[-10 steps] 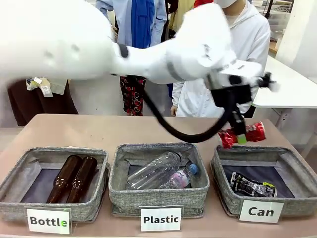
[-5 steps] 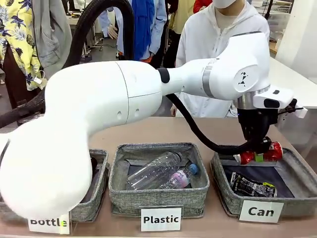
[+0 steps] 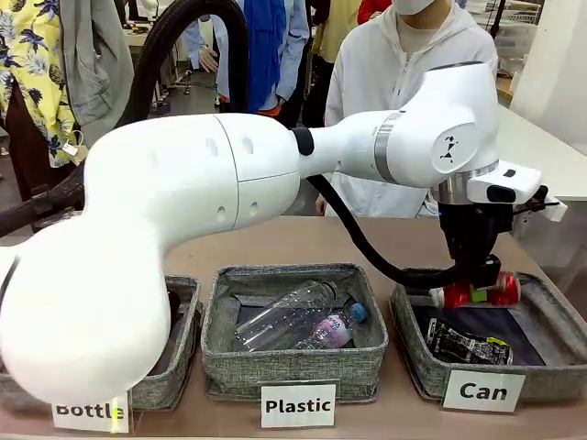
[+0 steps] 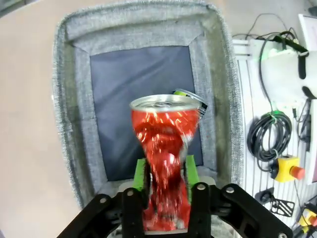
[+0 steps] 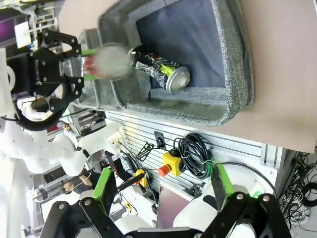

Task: Sort the can waste into the basket.
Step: Pick up the can waste from the table and place it in the right Fabric basket.

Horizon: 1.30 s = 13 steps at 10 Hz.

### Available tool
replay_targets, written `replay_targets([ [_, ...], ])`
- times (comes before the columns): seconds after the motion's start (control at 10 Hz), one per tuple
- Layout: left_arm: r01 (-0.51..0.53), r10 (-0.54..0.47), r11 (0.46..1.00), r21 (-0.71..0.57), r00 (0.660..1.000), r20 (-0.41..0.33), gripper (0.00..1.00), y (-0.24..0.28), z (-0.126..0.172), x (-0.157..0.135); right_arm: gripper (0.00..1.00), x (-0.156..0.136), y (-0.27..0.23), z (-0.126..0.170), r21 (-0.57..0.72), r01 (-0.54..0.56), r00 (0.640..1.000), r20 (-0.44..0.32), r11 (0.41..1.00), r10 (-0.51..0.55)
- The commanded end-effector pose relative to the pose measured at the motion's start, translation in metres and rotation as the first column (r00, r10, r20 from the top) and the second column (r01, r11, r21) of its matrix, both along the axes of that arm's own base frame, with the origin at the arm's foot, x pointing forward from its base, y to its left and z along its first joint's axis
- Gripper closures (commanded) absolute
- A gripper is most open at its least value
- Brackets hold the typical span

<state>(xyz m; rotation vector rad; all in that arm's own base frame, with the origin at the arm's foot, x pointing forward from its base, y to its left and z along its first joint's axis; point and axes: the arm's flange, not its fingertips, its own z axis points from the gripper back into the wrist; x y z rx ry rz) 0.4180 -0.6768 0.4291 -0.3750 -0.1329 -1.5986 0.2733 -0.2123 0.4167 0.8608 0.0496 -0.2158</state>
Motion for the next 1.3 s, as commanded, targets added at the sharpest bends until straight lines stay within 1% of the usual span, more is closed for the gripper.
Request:
replay_targets([
  [0.0, 0.025, -0.025, 1.000, -0.007, 1.000, 0.018, 0.14, 0.005, -0.001, -0.004, 0.00, 0.004, -0.001, 0.004, -0.004, -0.008, 1.000, -0.001, 1.000, 0.008],
  [0.1, 0.024, -0.023, 1.000, -0.006, 1.000, 0.020, 0.00, 0.005, 0.000, -0.004, 0.00, 0.004, -0.001, 0.004, -0.004, -0.008, 1.000, -0.001, 1.000, 0.008],
  [0.4, 0.024, -0.024, 1.000, 0.001, 1.000, 0.017, 0.00, 0.009, 0.001, -0.009, 0.00, 0.004, -0.001, 0.004, -0.004, -0.008, 1.000, -0.001, 1.000, 0.008],
  [0.5, 0.015, -0.015, 1.000, -0.001, 1.000, 0.016, 0.00, 0.016, 0.006, -0.010, 0.00, 0.004, -0.001, 0.004, -0.004, -0.008, 1.000, -0.001, 1.000, 0.008],
  [0.6, -0.018, 0.018, 0.999, 0.028, 1.000, 0.001, 0.00, 0.033, 0.015, -0.011, 0.00, 0.004, -0.001, 0.004, -0.004, -0.008, 1.000, -0.001, 1.000, 0.008],
  [0.7, -0.058, 0.059, 0.998, 0.022, 0.998, -0.022, 0.00, 0.058, 0.028, -0.011, 0.00, 0.000, 0.000, 0.000, 0.000, 0.000, 1.000, 0.000, 1.000, 0.000],
  [0.8, -0.102, 0.106, 0.993, 0.054, 0.990, -0.096, 0.00, 0.093, 0.043, -0.011, 0.00, 0.026, 0.018, 0.006, -0.006, -0.012, 1.000, -0.021, 1.000, 0.012],
  [0.9, -0.173, 0.179, 0.983, 0.061, 0.978, -0.107, 0.00, 0.137, 0.058, -0.011, 0.00, 0.056, 0.042, 0.015, -0.003, -0.025, 0.999, -0.020, 1.000, 0.025],
  [1.0, -0.256, 0.263, 0.964, 0.067, 0.953, -0.150, 0.00, 0.189, 0.070, -0.013, 0.00, 0.083, 0.070, 0.026, 0.000, -0.026, 1.000, -0.004, 1.000, 0.026],
  [1.1, -0.406, 0.408, 0.912, 0.055, 0.892, -0.193, 0.00, 0.256, 0.079, -0.019, 0.00, 0.107, 0.111, 0.035, 0.062, -0.100, 0.994, 0.044, 0.993, 0.097],
  [1.2, -0.568, 0.551, 0.823, 0.012, 0.794, -0.257, 0.00, 0.316, 0.087, -0.026, 0.00, 0.121, 0.150, 0.037, 0.096, -0.195, 0.980, 0.058, 0.976, 0.190],
])
